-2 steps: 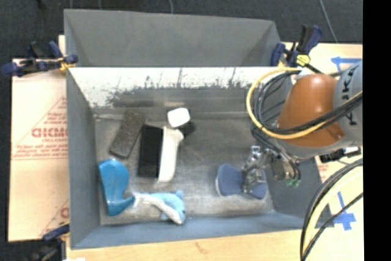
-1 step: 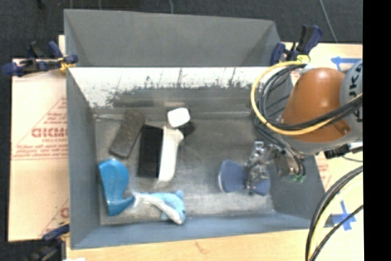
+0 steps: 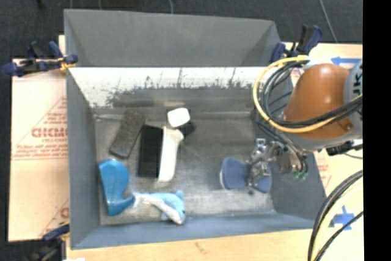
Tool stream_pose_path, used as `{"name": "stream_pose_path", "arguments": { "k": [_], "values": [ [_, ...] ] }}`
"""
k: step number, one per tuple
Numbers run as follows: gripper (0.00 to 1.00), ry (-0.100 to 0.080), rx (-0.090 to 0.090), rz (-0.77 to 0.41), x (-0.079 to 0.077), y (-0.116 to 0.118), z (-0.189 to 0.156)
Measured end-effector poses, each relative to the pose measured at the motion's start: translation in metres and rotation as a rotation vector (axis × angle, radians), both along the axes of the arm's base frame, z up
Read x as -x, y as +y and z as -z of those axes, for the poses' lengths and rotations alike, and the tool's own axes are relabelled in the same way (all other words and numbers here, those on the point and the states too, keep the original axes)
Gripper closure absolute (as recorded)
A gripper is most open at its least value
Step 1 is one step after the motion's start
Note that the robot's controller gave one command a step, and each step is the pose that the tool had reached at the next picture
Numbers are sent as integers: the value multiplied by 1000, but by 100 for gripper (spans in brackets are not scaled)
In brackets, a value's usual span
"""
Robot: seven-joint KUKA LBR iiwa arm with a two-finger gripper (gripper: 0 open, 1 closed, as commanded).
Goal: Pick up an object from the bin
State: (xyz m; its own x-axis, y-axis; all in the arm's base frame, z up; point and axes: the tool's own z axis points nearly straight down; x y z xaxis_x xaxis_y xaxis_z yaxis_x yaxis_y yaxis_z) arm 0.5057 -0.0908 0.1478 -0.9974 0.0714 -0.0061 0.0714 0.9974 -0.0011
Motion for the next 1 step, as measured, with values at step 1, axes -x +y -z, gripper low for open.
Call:
{"name": "stream_pose_path", "arguments": {
  "k": [1],
  "values": [
    [100, 4, -1, -1, 1, 0, -9]
  ]
}}
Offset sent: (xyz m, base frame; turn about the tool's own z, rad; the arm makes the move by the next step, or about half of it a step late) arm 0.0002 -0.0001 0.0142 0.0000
